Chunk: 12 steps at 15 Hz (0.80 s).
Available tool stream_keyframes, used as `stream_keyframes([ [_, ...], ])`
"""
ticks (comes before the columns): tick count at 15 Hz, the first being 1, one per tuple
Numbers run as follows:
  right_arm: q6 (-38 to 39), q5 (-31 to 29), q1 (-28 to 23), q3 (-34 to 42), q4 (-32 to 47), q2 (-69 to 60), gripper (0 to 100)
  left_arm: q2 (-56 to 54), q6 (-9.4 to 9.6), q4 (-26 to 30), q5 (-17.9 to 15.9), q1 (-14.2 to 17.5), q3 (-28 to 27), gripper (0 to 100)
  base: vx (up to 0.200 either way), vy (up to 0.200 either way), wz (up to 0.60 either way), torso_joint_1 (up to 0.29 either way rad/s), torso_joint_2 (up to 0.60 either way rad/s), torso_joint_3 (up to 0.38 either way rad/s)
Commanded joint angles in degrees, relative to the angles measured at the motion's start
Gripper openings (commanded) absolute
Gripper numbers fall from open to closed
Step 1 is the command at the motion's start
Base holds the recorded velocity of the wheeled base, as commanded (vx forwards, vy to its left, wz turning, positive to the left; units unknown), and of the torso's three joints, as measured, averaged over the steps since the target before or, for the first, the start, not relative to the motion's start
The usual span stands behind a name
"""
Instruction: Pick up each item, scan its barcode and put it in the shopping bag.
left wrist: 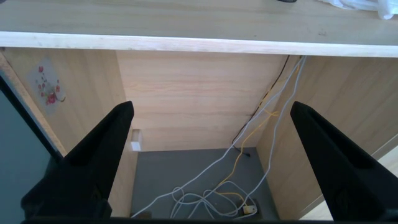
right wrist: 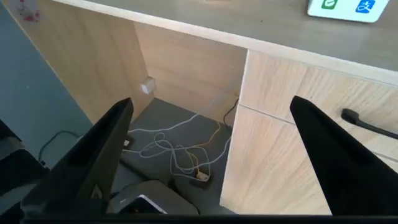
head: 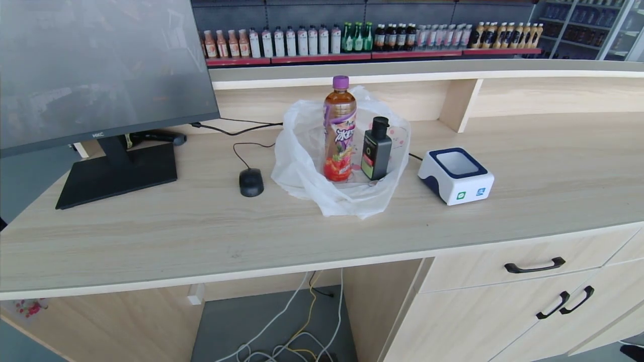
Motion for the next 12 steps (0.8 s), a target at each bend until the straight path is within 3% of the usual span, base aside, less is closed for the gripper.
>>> stream_keyframes([
  [1, -1.7, 0.3, -0.2, 0.0, 4.1, -10.5, 100, 0.0, 0.03, 0.0, 0.0, -0.1, 0.0, 100, 0.000, 0.000, 0.00, 0.000, 0.00, 0.000],
  [5, -2.7, 0.2, -0.5, 4.6, 4.6, -13.6, 100, 0.0, -0.06, 0.0, 0.0, -0.1, 0.0, 100, 0.000, 0.000, 0.00, 0.000, 0.00, 0.000],
  [6, -2.7, 0.1, -0.5, 4.6, 7.6, -15.6, 100, 0.0, -0.06, 0.0, 0.0, 0.0, 0.0, 100, 0.000, 0.000, 0.00, 0.000, 0.00, 0.000],
  [9, -2.6, -3.6, -1.3, 4.2, 8.8, -16.0, 100, 0.0, 0.03, 0.0, 0.0, 0.0, 0.0, 100, 0.000, 0.000, 0.00, 0.000, 0.00, 0.000],
  [12, -2.5, -6.7, -9.5, 4.1, 8.9, -15.0, 100, 0.0, 0.03, 0.0, 0.0, 0.0, 0.0, 100, 0.000, 0.000, 0.00, 0.000, 0.00, 0.000],
])
